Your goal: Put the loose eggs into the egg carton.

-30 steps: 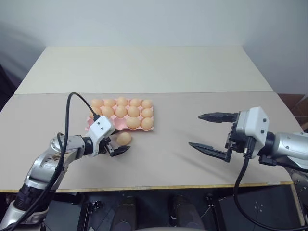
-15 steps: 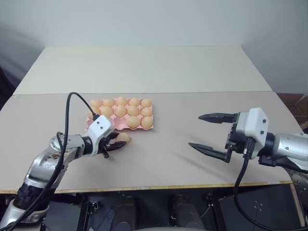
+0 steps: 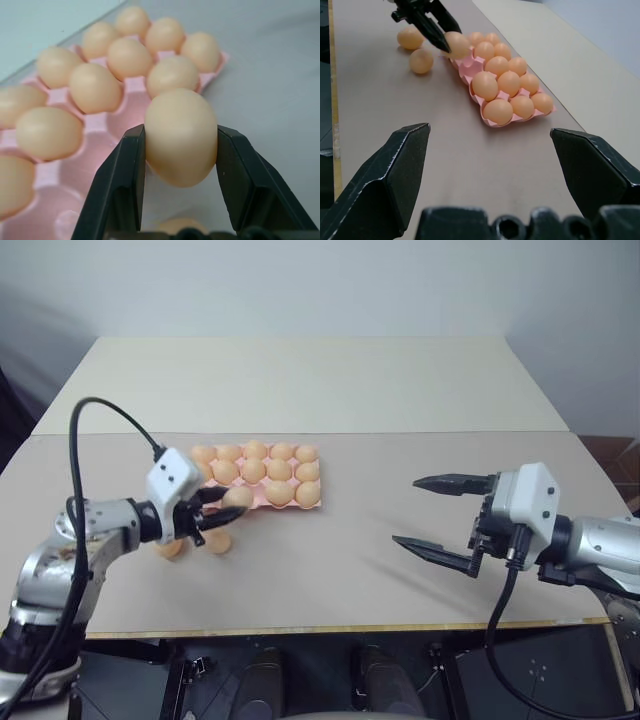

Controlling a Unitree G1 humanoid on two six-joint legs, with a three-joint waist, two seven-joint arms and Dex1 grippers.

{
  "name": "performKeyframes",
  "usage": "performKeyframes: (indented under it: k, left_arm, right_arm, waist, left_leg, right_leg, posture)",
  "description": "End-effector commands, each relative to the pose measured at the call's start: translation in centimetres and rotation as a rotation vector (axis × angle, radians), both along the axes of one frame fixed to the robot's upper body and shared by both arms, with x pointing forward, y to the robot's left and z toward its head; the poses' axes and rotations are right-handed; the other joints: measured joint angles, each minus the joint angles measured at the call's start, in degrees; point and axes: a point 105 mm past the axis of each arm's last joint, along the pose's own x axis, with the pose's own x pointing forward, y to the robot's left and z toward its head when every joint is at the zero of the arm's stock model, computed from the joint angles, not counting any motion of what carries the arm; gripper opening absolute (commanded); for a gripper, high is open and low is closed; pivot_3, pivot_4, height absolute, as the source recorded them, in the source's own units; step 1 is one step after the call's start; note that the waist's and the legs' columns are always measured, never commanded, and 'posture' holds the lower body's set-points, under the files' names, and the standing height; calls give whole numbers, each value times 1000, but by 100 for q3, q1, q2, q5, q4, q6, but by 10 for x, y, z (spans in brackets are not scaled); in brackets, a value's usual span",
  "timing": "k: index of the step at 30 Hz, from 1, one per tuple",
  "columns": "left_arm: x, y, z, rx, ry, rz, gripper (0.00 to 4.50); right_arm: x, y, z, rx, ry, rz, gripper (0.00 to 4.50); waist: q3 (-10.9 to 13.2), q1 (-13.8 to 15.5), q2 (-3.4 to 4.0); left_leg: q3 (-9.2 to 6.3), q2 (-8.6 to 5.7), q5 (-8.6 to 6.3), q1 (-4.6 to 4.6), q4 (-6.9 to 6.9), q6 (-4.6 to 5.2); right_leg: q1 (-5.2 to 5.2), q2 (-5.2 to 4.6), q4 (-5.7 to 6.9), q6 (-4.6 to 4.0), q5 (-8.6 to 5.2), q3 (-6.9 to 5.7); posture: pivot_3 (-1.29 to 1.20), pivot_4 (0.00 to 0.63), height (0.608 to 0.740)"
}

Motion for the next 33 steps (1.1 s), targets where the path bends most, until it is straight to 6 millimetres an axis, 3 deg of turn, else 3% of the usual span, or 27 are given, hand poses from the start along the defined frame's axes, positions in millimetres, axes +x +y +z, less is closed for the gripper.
performKeyframes:
  k: [1, 4, 12, 18, 23, 27, 33]
  left_arm:
    - [20, -1, 3, 19, -59, 47, 2078]
    - [30, -7, -1, 17, -60, 43, 2267]
    - [26, -17, 1, -13, -48, -44, 4442]
    - [19, 7, 18, -5, -124, -4, 4442]
    - [-1, 34, 35, 7, -182, -44, 4442]
    - [-24, 54, 47, -3, -279, -62, 4442]
    - [-70, 65, 38, -42, -197, -67, 4442]
  right_arm:
    - [-3, 1, 12, 10, -58, 3, 4500]
    - [-3, 1, 12, 10, -60, 2, 4500]
    - [-4, 0, 13, 8, -63, -7, 4500]
    - [-3, 0, 14, 10, -65, -9, 4500]
    - [1, -4, 15, 22, -58, -7, 4500]
    - [10, -12, 16, 28, -46, -20, 4500]
    - [17, -20, 15, 33, -21, -29, 4500]
  waist:
    - [0, 1, 0]
    - [-1, -2, -3]
    - [-2, -25, -4]
    - [-1, -40, -4]
    - [-1, -35, -3]
    - [-1, -31, -3]
    - [-1, -43, -3]
  left_leg:
    - [1, -1, 0, 1, 0, 0]
    - [0, -2, 0, -5, 5, 0]
    - [0, 0, -3, -10, 4, 4]
    - [0, 2, -3, -9, 16, 4]
    - [1, 4, -3, -10, 16, 4]
    - [5, 3, -3, -9, 17, 4]
    - [10, 7, -5, -13, 15, 5]
  right_leg:
    - [1, -1, 0, 1, 1, 2]
    - [1, -1, -3, 4, 3, 1]
    - [-4, 1, -4, 6, 5, 1]
    - [-3, 1, 3, 7, 6, 3]
    - [-5, 0, 2, 5, 5, 1]
    - [-4, -7, -2, -1, 1, 1]
    - [-9, -9, -5, -4, 0, 1]
  posture:
    - [0, 150, 740]
    - [0, 150, 740]
    - [0, 150, 740]
    - [0, 150, 740]
    - [0, 150, 740]
    - [0, 150, 740]
    - [0, 150, 740]
